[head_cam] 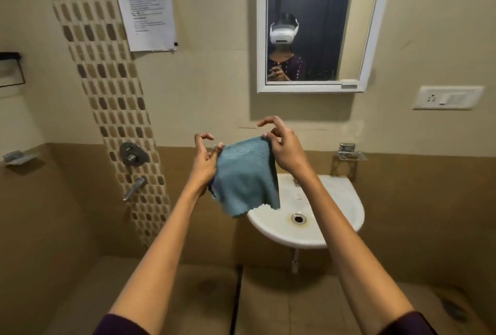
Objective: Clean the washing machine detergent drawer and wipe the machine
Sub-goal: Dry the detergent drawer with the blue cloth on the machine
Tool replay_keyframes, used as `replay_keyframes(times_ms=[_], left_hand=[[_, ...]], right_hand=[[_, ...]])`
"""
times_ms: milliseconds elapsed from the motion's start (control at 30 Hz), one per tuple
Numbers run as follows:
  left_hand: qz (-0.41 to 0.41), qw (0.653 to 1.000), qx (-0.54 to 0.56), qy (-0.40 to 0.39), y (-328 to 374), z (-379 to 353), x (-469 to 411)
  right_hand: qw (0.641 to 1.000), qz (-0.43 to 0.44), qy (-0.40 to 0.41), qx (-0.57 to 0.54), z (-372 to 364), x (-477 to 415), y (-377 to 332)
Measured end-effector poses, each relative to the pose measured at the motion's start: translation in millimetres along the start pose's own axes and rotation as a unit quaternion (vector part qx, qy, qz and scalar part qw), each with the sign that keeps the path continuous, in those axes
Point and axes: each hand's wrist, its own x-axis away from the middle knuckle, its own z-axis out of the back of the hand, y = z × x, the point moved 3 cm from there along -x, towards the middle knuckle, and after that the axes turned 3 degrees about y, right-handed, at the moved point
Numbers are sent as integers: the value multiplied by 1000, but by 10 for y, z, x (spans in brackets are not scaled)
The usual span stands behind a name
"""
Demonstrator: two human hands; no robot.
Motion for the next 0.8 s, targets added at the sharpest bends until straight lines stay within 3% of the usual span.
replay_keyframes(times_ms=[133, 233, 333, 433, 567, 700, 800], left_hand=[[66, 988, 120, -66, -2, -548, -190], [110, 968, 163, -154, -11, -987, -266], [148, 953, 195, -176, -60, -1270, -352], [120, 977, 118, -128, -116, -1506, -496], [111, 988, -59, -91, -192, -1841, -649], [107, 983, -73, -130, -354, -2157, -750], [39, 983, -120, -134, -444, -2366, -838]], right_hand=[[962, -148, -13, -227, 340, -105, 567], [922, -203, 13, -330, 607, -218, 847], [880, -233, -13, -413, 896, -331, 1097], [907, -258, -41, -332, 1110, -370, 1407], [924, -315, 18, -216, 1261, -357, 1728], [924, -351, 39, -148, 1359, -419, 2036], [930, -348, 36, -109, 1417, -458, 2151]])
